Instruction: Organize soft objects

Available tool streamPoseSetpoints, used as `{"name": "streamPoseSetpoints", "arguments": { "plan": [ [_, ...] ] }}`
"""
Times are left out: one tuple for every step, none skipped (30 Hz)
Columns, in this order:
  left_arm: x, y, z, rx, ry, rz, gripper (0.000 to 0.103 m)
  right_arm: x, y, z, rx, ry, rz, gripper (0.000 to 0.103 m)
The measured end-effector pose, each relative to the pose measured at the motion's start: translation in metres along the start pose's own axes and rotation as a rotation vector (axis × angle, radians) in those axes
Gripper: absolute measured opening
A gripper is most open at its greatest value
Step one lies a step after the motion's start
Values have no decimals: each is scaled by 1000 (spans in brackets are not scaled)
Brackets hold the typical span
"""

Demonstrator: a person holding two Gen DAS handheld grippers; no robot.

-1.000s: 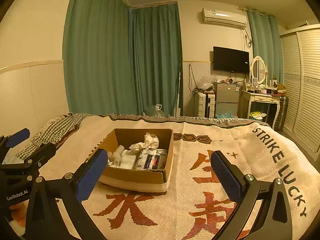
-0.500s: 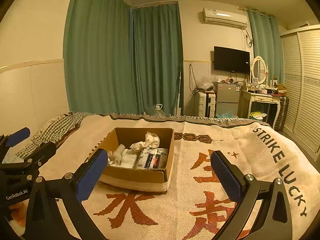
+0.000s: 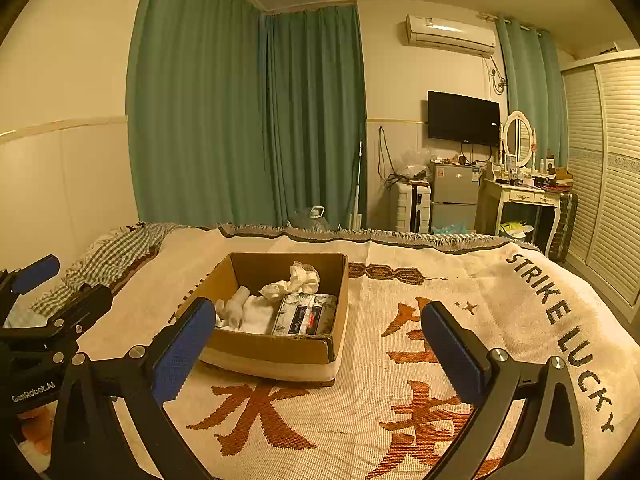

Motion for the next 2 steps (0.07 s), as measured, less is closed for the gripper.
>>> {"name": "streamPoseSetpoints", "arguments": {
  "plan": [
    [0, 0, -1, 2, 4, 0, 96, 0, 0, 0, 0, 0, 1, 103],
    [1, 0, -2, 3, 8, -1, 96, 0, 0, -1, 0, -1, 1, 103]
  ]
}}
Point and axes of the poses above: each gripper's, at about its wrist camera, not at the fingertips, and y roughly the way its jaws point, x to its right, z to its top, the point moved 2 cm from there along y, roughly the way its jaws point
